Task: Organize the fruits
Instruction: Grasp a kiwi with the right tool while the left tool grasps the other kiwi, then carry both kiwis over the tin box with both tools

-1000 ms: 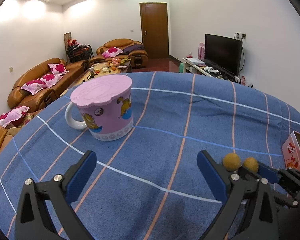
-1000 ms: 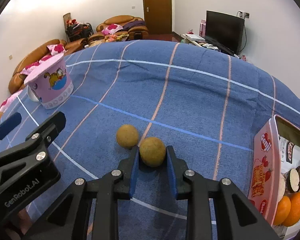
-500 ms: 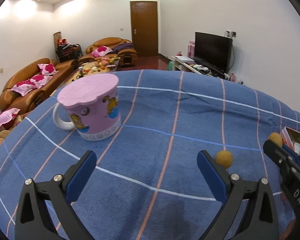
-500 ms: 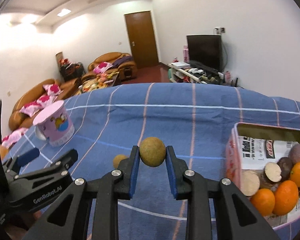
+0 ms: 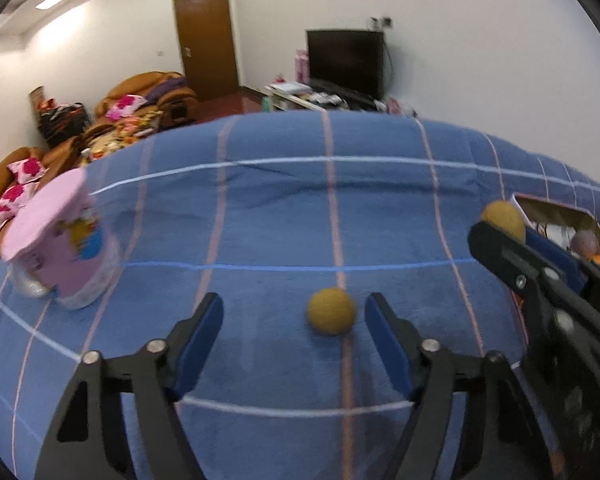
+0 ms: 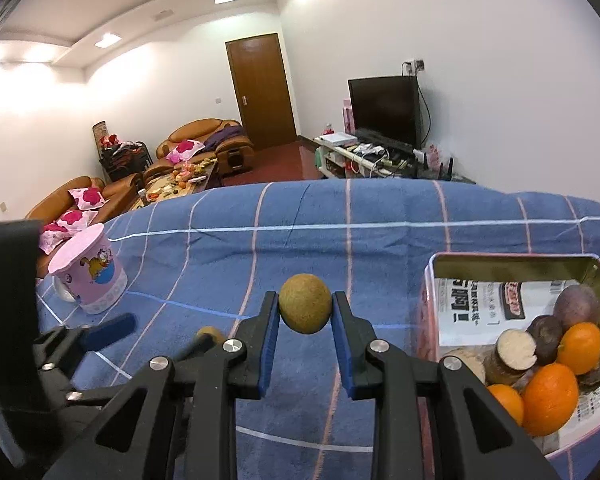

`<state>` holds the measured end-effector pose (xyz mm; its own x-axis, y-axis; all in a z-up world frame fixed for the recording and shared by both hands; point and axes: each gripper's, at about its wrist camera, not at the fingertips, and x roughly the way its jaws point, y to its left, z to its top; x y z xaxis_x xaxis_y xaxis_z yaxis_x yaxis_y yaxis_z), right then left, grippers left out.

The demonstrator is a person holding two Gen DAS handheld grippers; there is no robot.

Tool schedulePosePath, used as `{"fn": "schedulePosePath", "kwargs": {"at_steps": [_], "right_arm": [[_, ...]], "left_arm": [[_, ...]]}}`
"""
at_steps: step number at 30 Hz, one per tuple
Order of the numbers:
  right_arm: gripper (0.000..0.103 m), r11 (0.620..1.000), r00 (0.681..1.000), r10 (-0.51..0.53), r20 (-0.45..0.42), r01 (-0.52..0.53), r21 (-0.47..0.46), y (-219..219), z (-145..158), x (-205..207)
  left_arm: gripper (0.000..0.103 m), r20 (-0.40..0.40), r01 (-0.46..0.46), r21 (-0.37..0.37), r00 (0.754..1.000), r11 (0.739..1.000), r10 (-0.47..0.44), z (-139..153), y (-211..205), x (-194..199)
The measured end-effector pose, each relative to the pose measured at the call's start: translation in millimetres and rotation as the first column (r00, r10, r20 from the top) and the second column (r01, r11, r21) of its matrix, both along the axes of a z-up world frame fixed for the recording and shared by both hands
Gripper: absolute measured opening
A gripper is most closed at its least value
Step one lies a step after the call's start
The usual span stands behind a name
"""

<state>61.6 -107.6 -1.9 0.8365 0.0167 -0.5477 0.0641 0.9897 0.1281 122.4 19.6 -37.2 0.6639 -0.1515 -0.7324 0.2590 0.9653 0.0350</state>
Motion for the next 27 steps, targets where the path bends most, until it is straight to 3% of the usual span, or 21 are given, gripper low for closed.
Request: {"fn": "schedulePosePath", "kwargs": {"at_steps": [3, 10, 12, 20, 27], "right_arm": [[0.028, 1.0, 1.0, 0.013, 0.001, -0.013, -0.016, 3.4, 0.7, 0.4], [0.028, 1.0, 1.0, 0.021, 0.0, -0.021, -0.006, 4.0, 0.2, 3.6], [0.028, 1.0, 1.0, 0.015, 0.021, -0.014, -0.009, 3.7, 2.3, -0.2], [0.028, 0.999, 0.998, 0.016, 0.057, -0.014, -0.032, 9.5, 5.6, -6.4], [0.028, 0.996, 0.994, 0.087, 0.067, -0.085, -0.033, 21.1, 6.2, -7.5]], "left_arm": [[0.049, -0.072, 0.009, 0.001, 0.997, 1.0, -0.009, -8.8, -8.0, 11.0], [0.046, -0.089, 0.012, -0.029, 0.996, 1.0, -0.014, -12.6, -8.5, 14.2], [0.028, -0.088, 0.004, -0.049, 0.996, 0.999, -0.009, -11.6, -5.8, 14.4], [0.028, -0.072, -0.09, -0.152, 0.994, 0.984, 0.079, -8.3, 19.8, 8.2], [0.028, 0.098, -0.212, -0.083, 0.971, 0.974, 0.22, 7.8, 33.6, -16.0]]}}
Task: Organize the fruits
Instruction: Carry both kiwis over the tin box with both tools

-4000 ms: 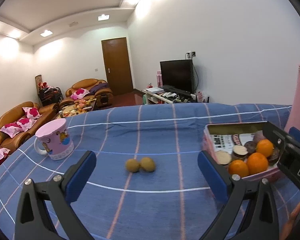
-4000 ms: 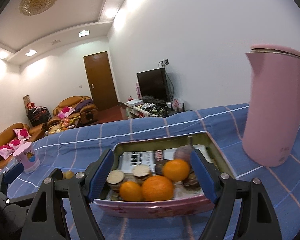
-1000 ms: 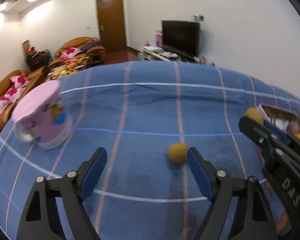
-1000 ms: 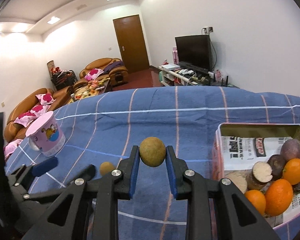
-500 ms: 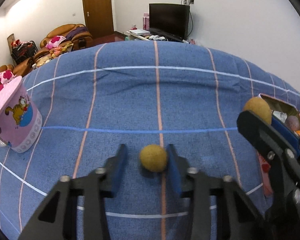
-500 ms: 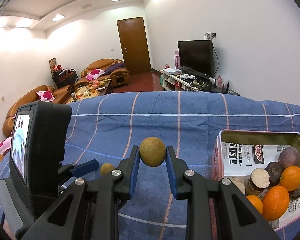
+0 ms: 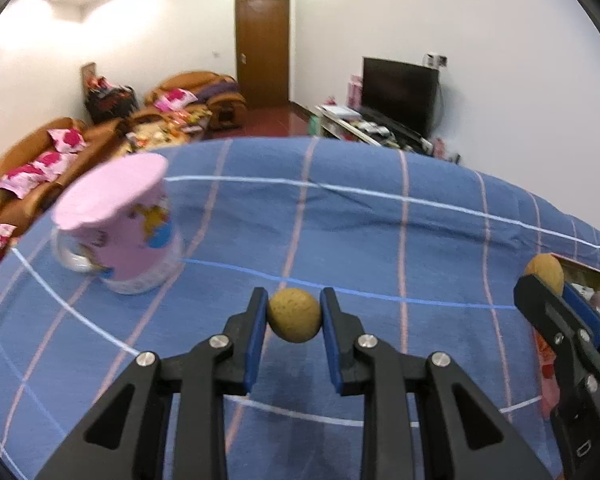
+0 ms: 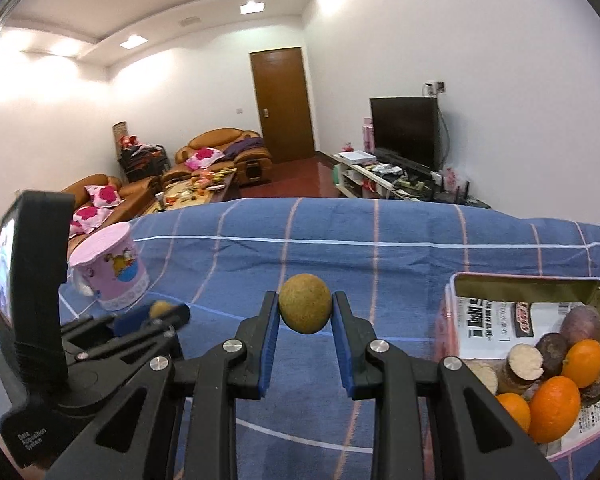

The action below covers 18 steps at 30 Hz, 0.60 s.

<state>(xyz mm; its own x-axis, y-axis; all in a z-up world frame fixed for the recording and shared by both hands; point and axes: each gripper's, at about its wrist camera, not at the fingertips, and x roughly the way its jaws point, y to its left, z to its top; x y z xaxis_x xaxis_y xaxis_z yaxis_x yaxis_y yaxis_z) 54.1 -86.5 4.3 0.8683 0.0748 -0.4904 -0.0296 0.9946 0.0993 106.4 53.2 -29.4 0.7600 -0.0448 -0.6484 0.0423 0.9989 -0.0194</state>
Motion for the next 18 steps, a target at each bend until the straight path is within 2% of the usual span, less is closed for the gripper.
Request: {"fn": "schedulePosePath", "kwargs": {"at_steps": [5, 18], "right_arm": [[0.028, 0.999, 1.0, 0.001, 0.015, -0.001, -0.039, 7.3, 1.2, -4.5], [0.028, 0.999, 1.0, -0.006, 0.025, 0.007, -0.05, 11.9, 2.1, -27.2]], "left_arm": [[0.028, 0.039, -0.026, 0.018, 0.999, 1.0, 0.025, 4.3, 6.4, -1.0], [0.028, 0.121, -0.054, 0.077, 0.992, 0.996, 0.044, 15.8, 9.8, -27.5]]}}
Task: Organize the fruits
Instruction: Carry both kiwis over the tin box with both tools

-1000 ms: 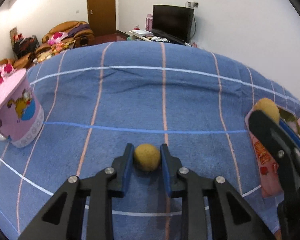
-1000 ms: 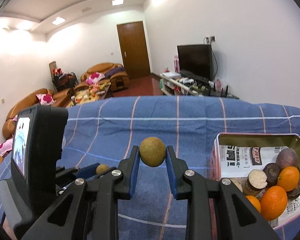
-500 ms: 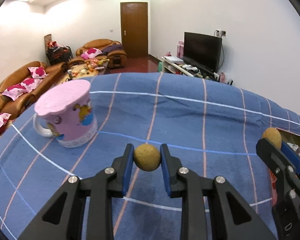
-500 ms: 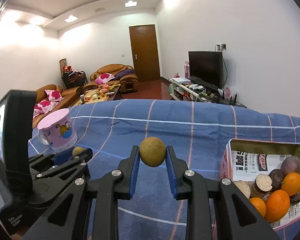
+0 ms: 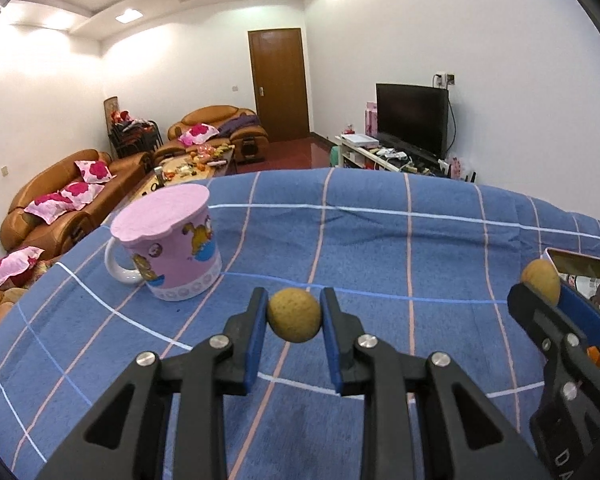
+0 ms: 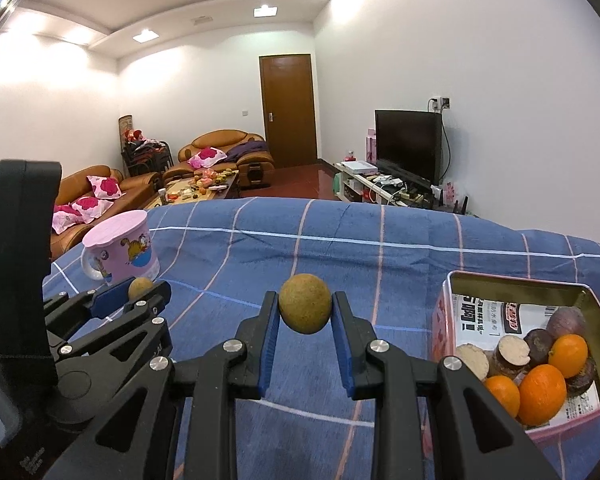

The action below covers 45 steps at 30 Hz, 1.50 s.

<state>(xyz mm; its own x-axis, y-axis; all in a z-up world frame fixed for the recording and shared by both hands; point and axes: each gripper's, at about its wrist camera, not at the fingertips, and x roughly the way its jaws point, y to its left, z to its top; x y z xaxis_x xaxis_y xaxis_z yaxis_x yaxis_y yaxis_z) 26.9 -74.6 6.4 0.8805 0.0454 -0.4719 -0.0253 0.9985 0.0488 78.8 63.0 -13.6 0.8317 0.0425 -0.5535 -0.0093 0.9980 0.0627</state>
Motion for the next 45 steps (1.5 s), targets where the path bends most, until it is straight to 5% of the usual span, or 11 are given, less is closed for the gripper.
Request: {"fn": "schedulePosePath", "kwargs": {"at_steps": [45], "right_arm": [[0.028, 0.995, 0.996, -0.093, 0.01, 0.093, -0.021, -54.6, 3.3, -68.3]], "left_arm": [[0.028, 0.079, 0.061, 0.021, 0.995, 0.998, -0.062, 8.7, -63.1, -68.3]]}}
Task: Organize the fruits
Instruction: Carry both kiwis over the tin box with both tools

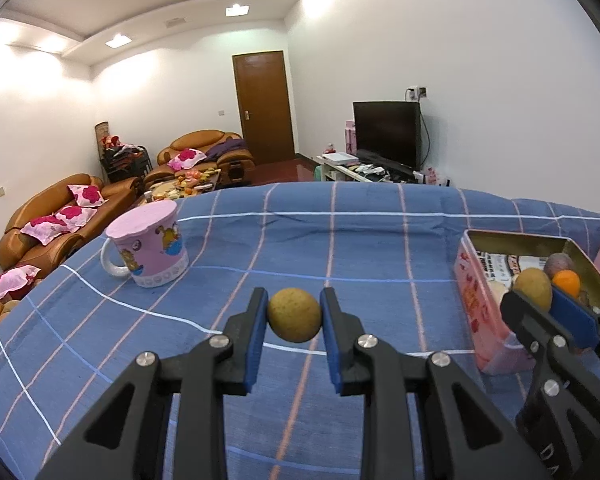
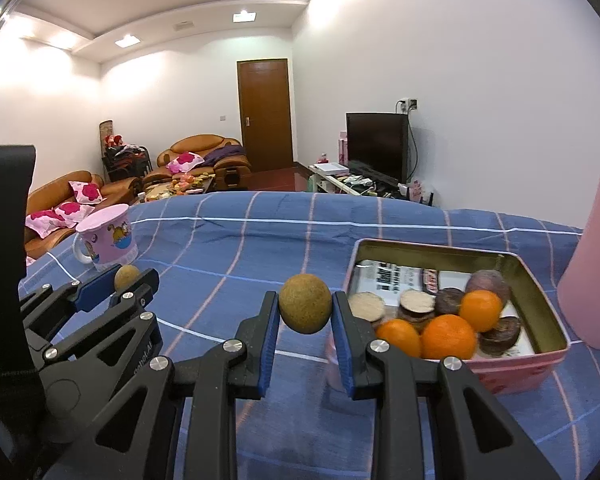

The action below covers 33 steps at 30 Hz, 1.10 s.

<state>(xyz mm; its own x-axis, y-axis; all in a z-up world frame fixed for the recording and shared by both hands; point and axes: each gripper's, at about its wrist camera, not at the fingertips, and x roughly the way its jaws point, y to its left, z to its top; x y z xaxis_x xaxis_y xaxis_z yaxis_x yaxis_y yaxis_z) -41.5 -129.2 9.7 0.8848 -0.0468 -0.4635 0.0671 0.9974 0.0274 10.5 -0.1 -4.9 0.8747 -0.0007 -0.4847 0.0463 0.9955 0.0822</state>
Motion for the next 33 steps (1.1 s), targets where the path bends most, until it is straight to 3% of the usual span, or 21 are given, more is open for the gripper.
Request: {"fn": "schedulePosePath", "kwargs": {"at_steps": [17, 33], "right_arm": [[0.028, 0.996, 0.996, -0.084, 0.007, 0.084, -0.032, -59.8, 1.5, -24.8], [0.028, 0.981, 0.982, -0.188, -0.003, 0.188, -0.05, -120.4, 2.3, -32.1]], "left_arm": [[0.028, 0.009, 0.115, 0.014, 0.993, 0.993, -0.115, 3.7, -62.7, -20.3], [0.028, -0.03, 0.235, -0.011, 0.972, 0.972, -0.235, 2.0, -123.7, -23.9]]}}
